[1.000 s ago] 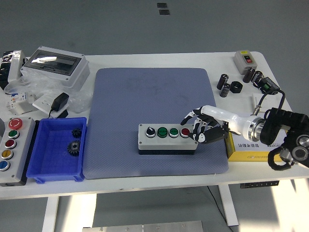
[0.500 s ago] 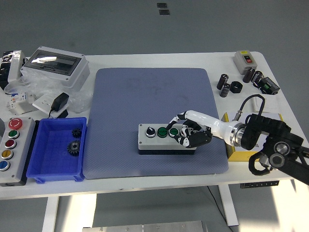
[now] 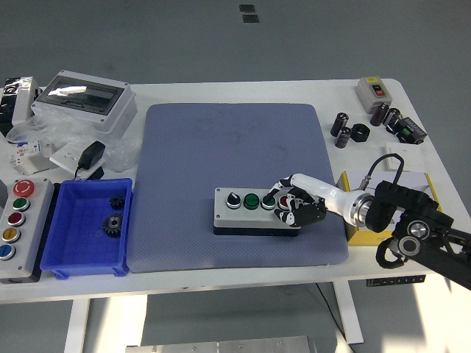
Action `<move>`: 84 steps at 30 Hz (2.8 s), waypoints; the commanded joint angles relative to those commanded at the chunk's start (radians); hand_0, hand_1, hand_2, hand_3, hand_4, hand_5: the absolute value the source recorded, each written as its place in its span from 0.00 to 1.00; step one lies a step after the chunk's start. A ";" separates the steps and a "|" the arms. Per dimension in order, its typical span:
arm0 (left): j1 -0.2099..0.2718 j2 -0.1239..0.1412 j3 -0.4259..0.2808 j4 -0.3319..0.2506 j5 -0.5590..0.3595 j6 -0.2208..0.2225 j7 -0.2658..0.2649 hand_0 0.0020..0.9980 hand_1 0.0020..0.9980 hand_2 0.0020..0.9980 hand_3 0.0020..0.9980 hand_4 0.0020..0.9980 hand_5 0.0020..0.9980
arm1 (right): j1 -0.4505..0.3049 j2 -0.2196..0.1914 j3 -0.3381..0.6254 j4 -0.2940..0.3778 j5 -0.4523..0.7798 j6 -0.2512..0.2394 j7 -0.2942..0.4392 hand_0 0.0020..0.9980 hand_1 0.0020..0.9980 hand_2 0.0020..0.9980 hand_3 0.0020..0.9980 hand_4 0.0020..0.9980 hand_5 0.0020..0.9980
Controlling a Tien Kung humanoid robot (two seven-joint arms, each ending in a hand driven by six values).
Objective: Pick up the button,place it on the desk,press the button,press the button
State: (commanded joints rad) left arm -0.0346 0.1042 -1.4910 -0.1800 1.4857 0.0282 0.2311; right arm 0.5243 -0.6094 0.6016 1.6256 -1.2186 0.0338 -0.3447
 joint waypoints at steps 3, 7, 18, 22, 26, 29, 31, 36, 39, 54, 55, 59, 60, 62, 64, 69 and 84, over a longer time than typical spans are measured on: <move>0.000 0.000 -0.001 0.000 0.001 0.000 -0.001 0.62 0.58 0.51 0.58 0.60 0.12 | -0.003 -0.001 0.009 0.000 -0.001 -0.003 0.004 0.02 0.11 0.18 0.69 0.53 0.00; 0.000 -0.001 -0.001 0.000 0.002 -0.001 -0.001 0.62 0.58 0.51 0.58 0.60 0.12 | -0.005 -0.003 0.022 0.004 0.001 -0.006 0.009 0.02 0.11 0.18 0.69 0.53 0.00; 0.001 -0.002 0.001 0.000 0.001 -0.002 -0.002 0.62 0.58 0.51 0.58 0.60 0.13 | -0.008 -0.002 0.016 -0.002 0.001 -0.008 0.014 0.02 0.10 0.18 0.68 0.53 0.00; 0.000 -0.001 0.004 0.000 -0.003 -0.003 -0.004 0.62 0.58 0.51 0.58 0.60 0.13 | -0.009 -0.001 0.005 0.000 -0.007 -0.009 0.015 0.02 0.10 0.18 0.68 0.53 0.00; 0.000 -0.001 0.007 0.000 -0.007 -0.003 -0.008 0.62 0.58 0.51 0.58 0.60 0.13 | -0.009 0.001 -0.004 0.008 -0.026 -0.014 0.017 0.01 0.10 0.18 0.68 0.53 0.00; 0.000 -0.001 0.011 0.000 -0.010 -0.003 -0.010 0.62 0.58 0.51 0.58 0.60 0.13 | -0.010 0.000 0.004 0.018 -0.038 -0.022 0.022 0.01 0.10 0.18 0.68 0.53 0.00; 0.000 -0.001 0.013 0.000 -0.013 -0.003 -0.011 0.62 0.58 0.51 0.58 0.60 0.13 | -0.010 -0.003 0.013 0.024 -0.047 -0.030 0.025 0.01 0.10 0.18 0.68 0.53 0.00; 0.001 -0.001 0.018 0.000 -0.018 -0.003 -0.015 0.62 0.58 0.51 0.58 0.61 0.13 | -0.021 -0.015 0.051 0.051 -0.050 -0.031 0.035 0.01 0.09 0.18 0.68 0.53 0.00; 0.002 -0.002 0.017 0.000 -0.018 -0.003 -0.014 0.62 0.58 0.51 0.58 0.61 0.13 | -0.036 -0.025 0.107 0.082 -0.013 0.006 0.037 0.01 0.09 0.18 0.68 0.53 0.00; 0.014 -0.007 0.008 0.000 -0.011 -0.001 -0.007 0.62 0.58 0.50 0.58 0.61 0.14 | -0.309 0.184 0.483 0.046 -0.192 -0.301 0.318 0.00 0.07 0.20 0.70 0.78 0.32; 0.014 -0.007 0.008 0.000 -0.012 -0.001 -0.007 0.62 0.58 0.50 0.58 0.61 0.14 | -0.324 0.202 0.503 0.037 -0.198 -0.326 0.344 0.00 0.07 0.20 0.70 0.78 0.32; 0.015 -0.008 0.010 0.000 -0.014 0.000 -0.008 0.62 0.58 0.50 0.58 0.61 0.14 | -0.374 0.290 0.601 -0.035 -0.145 -0.445 0.488 0.00 0.07 0.20 0.70 0.78 0.32; 0.014 -0.008 0.010 0.000 -0.013 0.000 -0.009 0.62 0.58 0.51 0.58 0.62 0.14 | -0.381 0.308 0.622 -0.057 -0.120 -0.472 0.529 0.06 0.18 0.31 0.74 0.90 0.49; 0.014 -0.007 0.010 0.000 -0.013 0.000 -0.009 0.62 0.58 0.51 0.58 0.62 0.14 | -0.390 0.330 0.649 -0.097 -0.067 -0.516 0.604 0.06 0.18 0.31 0.74 0.90 0.49; 0.015 -0.007 0.009 0.000 -0.012 -0.001 -0.008 0.62 0.58 0.51 0.58 0.62 0.14 | -0.396 0.346 0.661 -0.140 -0.007 -0.546 0.675 0.06 0.18 0.31 0.74 0.90 0.49; 0.016 -0.005 0.005 0.000 -0.005 -0.002 -0.004 0.62 0.58 0.51 0.58 0.62 0.14 | -0.402 0.360 0.662 -0.229 0.141 -0.529 0.818 0.61 0.69 0.73 0.85 0.97 0.76; 0.019 -0.010 0.005 0.000 -0.001 -0.003 -0.009 0.62 0.59 0.51 0.58 0.62 0.14 | -0.436 0.384 0.729 -0.240 0.463 -0.307 0.856 0.80 0.81 0.85 0.92 0.92 1.00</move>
State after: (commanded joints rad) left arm -0.0154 0.0940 -1.4864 -0.1800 1.4850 0.0251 0.2220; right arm 0.0882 -0.2258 1.3302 1.3854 -0.7555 -0.2733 0.5114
